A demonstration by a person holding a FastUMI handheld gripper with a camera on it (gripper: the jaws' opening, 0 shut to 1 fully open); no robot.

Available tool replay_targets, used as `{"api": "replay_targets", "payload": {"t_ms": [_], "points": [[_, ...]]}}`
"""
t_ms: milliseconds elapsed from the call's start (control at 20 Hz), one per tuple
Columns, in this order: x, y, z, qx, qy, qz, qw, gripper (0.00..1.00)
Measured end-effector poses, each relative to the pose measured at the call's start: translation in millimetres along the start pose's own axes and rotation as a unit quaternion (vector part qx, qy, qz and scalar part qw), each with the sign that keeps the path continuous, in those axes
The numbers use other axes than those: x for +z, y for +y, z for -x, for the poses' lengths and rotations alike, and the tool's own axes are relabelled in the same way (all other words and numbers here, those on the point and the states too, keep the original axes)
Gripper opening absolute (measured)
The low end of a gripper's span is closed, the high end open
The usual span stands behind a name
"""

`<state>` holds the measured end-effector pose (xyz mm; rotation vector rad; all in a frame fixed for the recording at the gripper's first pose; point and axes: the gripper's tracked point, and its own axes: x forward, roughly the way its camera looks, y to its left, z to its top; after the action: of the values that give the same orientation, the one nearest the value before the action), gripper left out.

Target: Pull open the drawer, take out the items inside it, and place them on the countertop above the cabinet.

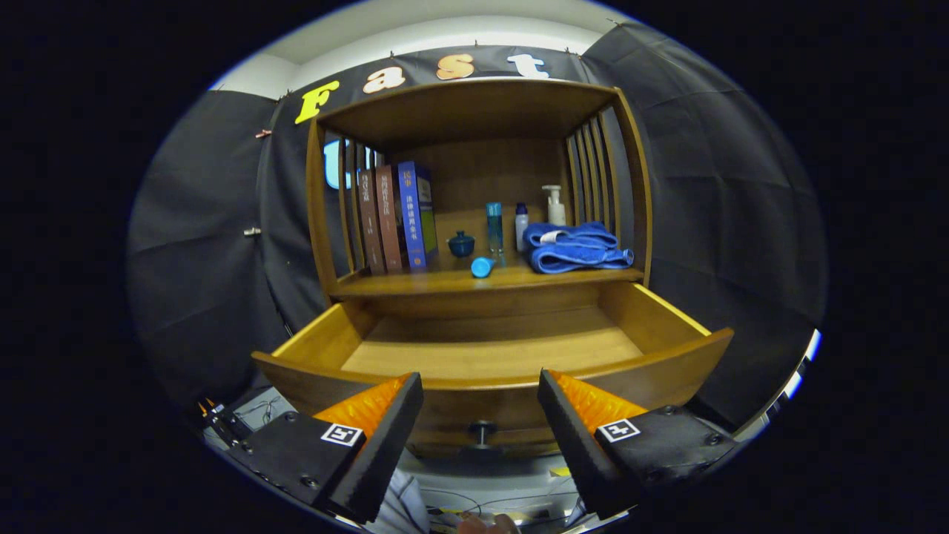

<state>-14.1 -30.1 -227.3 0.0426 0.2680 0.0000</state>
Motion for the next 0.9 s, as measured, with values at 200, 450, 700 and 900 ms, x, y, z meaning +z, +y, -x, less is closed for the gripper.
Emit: {"api": "replay_targets", "payload": {"t_ms": [200, 450, 700, 900], "points": [[-13.8, -5.3, -7.0, -0.007, 0.020, -0.006, 1.000, 0.99], [-9.7, -6.6, -13.6, -0.025, 0.021, -0.001, 0.999, 0.97], [-1.6, -5.1, -38.6, -0.027, 0.034, -0.001, 0.999, 0.99], [10.5, -2.8, -69.8, -0.028, 0.042, 0.002, 0.999, 0.98]]}}
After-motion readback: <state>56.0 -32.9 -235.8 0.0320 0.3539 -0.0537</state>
